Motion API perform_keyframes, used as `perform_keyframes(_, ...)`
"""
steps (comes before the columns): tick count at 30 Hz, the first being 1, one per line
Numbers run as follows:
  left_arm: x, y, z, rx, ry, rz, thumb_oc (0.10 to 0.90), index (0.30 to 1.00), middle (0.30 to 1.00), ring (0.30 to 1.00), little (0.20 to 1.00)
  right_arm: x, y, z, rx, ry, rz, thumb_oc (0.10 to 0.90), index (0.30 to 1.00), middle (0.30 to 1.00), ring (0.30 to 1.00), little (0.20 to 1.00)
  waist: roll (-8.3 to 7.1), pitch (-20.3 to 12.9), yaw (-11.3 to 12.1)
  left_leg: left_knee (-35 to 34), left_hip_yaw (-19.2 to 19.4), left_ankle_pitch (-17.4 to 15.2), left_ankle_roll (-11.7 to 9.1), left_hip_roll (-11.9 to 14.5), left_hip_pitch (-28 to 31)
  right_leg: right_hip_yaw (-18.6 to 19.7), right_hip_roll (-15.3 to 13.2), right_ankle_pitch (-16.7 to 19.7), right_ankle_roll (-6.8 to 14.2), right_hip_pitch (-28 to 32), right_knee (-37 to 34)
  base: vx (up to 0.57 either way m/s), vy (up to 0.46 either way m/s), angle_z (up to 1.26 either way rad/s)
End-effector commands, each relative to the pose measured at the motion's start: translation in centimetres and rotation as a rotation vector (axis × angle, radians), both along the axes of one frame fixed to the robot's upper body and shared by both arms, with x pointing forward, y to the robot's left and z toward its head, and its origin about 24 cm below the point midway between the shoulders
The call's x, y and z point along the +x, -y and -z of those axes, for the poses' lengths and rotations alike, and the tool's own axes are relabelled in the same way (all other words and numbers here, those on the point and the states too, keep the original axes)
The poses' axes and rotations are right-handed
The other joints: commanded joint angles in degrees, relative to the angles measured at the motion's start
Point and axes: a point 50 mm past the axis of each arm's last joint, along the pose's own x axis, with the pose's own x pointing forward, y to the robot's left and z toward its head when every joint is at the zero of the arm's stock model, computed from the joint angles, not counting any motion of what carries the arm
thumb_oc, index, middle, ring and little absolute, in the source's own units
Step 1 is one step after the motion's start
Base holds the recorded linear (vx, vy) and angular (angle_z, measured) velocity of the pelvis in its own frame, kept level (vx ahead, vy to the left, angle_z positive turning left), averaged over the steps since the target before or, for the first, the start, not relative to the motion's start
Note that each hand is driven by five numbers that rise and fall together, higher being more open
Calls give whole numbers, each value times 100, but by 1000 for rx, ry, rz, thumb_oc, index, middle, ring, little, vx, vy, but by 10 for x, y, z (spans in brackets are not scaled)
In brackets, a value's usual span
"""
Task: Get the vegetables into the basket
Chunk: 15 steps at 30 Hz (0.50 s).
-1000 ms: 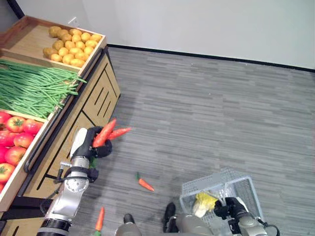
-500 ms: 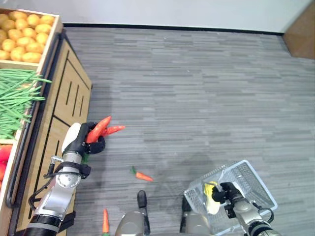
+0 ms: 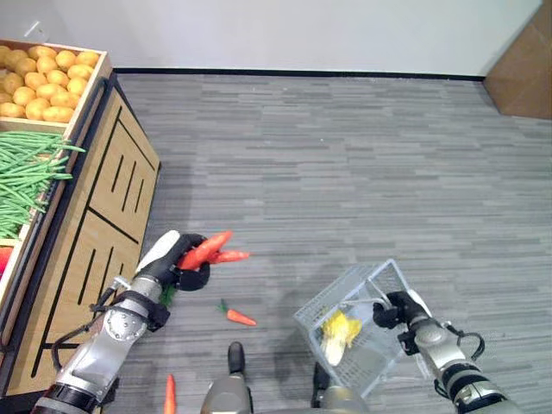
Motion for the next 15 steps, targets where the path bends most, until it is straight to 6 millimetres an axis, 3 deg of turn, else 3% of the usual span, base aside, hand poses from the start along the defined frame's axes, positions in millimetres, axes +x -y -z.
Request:
perform_keyframes(1, 20, 24, -50, -48, 196, 173, 400, 300, 300, 300, 300, 52, 3, -50, -46, 210, -60, 400, 300, 300, 300, 300, 101, -541, 36, 603, -266, -791, -203, 96, 88, 49, -220, -246, 181, -400, 523, 27, -37, 10)
perform_keyframes(5, 23, 43, -65, 12, 210, 313, 400, 300, 300, 300, 300, 72, -11, -61, -32, 244, -86, 400, 300, 300, 300, 300, 234, -572, 90, 525, -283, -731, -237, 109, 133, 26, -194, -239, 170, -371, 478, 16, -26, 10)
perform_keyframes(9, 26, 74, -79, 66, 241, 481, 400, 300, 300, 300, 300, 94, -33, -72, -33, 255, -127, 400, 300, 300, 300, 300, 435, -606, 157, 469, -292, -668, -275, 98, 105, -6, -184, -205, 167, -364, 371, 0, 0, 0)
perform_keyframes(15, 31, 108, -89, 53, 295, 606, 400, 300, 300, 300, 300, 122, -37, -104, -71, 313, -118, 400, 300, 300, 300, 300, 645, -643, 189, 355, -357, -569, -311, 74, 58, -55, -189, -194, 157, -370, 306, -2, -8, 5)
